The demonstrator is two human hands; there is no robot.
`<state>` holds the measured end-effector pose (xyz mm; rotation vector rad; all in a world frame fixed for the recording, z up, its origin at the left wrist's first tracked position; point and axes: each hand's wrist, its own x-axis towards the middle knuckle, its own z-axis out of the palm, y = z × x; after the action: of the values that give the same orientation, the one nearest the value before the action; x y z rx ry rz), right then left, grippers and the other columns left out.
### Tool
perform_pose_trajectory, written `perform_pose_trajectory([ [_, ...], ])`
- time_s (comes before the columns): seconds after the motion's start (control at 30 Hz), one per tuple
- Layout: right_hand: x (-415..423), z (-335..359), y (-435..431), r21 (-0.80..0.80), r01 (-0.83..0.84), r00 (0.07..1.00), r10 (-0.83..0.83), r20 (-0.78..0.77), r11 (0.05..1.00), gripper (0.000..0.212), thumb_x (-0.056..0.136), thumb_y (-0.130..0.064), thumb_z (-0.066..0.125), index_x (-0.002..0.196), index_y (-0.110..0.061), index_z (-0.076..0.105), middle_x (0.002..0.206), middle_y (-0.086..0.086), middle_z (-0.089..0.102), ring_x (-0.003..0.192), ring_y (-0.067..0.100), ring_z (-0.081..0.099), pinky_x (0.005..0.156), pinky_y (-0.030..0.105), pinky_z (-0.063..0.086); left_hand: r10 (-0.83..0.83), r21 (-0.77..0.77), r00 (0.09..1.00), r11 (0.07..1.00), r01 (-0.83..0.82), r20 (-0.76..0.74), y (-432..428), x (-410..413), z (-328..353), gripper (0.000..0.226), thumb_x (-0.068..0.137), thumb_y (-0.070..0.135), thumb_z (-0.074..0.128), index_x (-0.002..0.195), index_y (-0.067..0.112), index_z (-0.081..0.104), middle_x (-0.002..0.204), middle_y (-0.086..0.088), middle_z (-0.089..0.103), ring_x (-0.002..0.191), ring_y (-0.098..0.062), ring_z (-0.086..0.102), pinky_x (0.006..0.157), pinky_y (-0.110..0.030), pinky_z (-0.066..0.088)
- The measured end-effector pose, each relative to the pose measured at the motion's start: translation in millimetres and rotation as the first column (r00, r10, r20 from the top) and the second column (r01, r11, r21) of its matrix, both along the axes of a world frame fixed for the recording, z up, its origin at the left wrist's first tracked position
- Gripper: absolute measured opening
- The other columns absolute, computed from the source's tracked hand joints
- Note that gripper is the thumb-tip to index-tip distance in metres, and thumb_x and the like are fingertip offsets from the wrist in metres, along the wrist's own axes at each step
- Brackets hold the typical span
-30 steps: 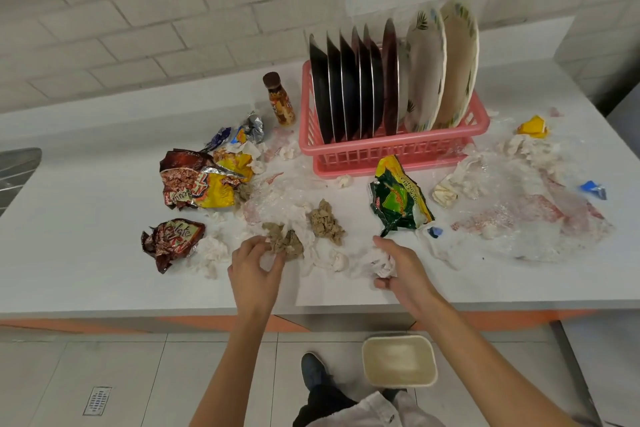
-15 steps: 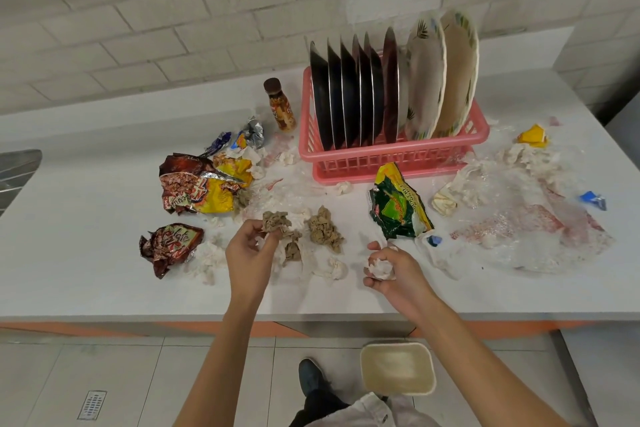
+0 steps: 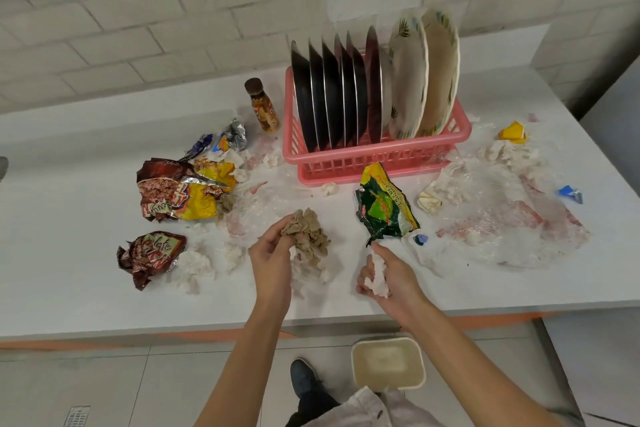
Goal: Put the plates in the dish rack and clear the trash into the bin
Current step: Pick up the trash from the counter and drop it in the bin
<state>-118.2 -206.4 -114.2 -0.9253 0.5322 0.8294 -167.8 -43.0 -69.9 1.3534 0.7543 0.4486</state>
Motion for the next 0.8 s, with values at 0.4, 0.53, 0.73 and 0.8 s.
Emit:
perform_pose_trajectory([
  [0.4,-15,1,-14,-0.040,-0.168,0.985,0.170,0.036,0.985,0.023,0.087,-0.003,0.050,0.070,-0.017,0.043,0.056,0.001,0.026,0.041,0.012,0.022,0.036,0.018,0.022,0.083,-0.642,0.997,0.764,-0.068,-0.007,-42,11,-3,0.017,0.078,0.008,0.045,0.063,0.017,0.046,0.050,0.005,0.031,0.038,-0.015,0.046,0.051,-0.030,0.031],
  [0.53,-24,7,-16,-0.129,-0.267,0.956,0.279,0.092,0.955,0.023,0.094,-0.017,0.056,0.071,-0.011,0.059,0.051,0.002,0.037,0.038,0.012,0.033,0.035,0.019,0.023,0.048,-0.716,0.997,0.698,0.015,0.068,-48,12,-2,0.011,0.060,0.022,0.066,0.061,0.018,0.056,0.064,0.003,0.048,0.053,-0.015,0.050,0.052,-0.024,0.041],
  [0.73,-36,6,-20,-0.250,-0.388,0.895,0.428,0.126,0.887,0.038,0.096,-0.039,0.056,0.077,-0.010,0.072,0.055,0.003,0.045,0.042,0.012,0.040,0.038,0.021,0.027,-0.043,-0.645,0.999,0.763,0.041,0.013,-55,16,6,0.009,0.090,0.024,0.060,0.084,0.017,0.061,0.067,0.004,0.061,0.053,-0.010,0.062,0.047,-0.021,0.048],
  [0.8,-39,7,-20,-0.284,-0.389,0.904,0.423,0.066,0.876,0.035,0.094,-0.043,0.058,0.078,-0.015,0.071,0.055,0.001,0.042,0.041,0.011,0.040,0.041,0.020,0.021,-0.059,-0.617,0.997,0.783,0.075,0.046,-52,19,4,0.015,0.084,0.010,0.058,0.071,0.017,0.054,0.069,0.004,0.054,0.057,-0.010,0.057,0.055,-0.024,0.045],
])
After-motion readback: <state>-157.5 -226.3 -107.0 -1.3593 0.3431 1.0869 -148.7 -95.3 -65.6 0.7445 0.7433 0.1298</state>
